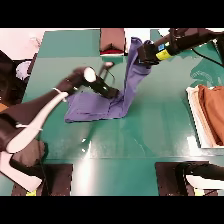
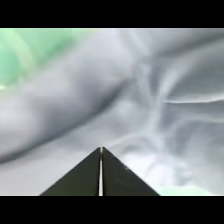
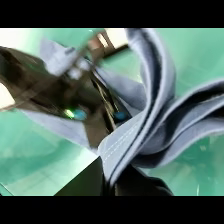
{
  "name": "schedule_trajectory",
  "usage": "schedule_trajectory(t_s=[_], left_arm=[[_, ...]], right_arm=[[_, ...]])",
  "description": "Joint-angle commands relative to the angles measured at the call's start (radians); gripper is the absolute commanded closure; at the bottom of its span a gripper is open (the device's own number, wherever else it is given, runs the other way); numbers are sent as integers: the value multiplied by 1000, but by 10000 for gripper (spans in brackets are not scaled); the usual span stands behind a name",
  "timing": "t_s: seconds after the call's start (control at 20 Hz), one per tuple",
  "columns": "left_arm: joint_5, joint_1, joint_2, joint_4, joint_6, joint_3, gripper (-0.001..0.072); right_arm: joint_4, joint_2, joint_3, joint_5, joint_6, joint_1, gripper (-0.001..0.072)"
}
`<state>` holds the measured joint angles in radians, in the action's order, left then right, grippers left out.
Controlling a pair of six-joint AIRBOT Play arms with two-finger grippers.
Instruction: Fold the shirts.
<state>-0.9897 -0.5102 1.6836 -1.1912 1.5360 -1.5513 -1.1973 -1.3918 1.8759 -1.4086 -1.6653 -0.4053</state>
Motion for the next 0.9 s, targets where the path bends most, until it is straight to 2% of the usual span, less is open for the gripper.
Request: schedule_trajectory(t_s=[0.0, 0.15, 0.35, 0.4, 0.45, 0.5, 0.65, 0.85], left_arm=[[-102, 132, -157, -158, -3, 0, 675], [-141, 254, -303, -277, -12, 0, 675], [-173, 388, -453, -309, -27, 0, 675], [-180, 408, -476, -312, -27, 0, 675], [-187, 419, -493, -314, -27, 0, 675], [-198, 425, -507, -314, -27, 0, 675], [-238, 425, -512, -325, -28, 0, 675], [-253, 425, -512, -318, -27, 0, 675]], right_arm=[[3, -36, 5, 67, -15, -73, 694], [58, -118, 5, 157, -14, -177, 693], [178, -287, 5, 381, 9, -332, 690], [199, -330, 5, 459, 54, -369, 644], [230, -370, 5, 539, 106, -401, 484], [257, -408, 14, 590, 139, -424, 380], [225, -459, 101, 458, 130, -416, 373], [13, -337, 26, 256, 85, -305, 373]])
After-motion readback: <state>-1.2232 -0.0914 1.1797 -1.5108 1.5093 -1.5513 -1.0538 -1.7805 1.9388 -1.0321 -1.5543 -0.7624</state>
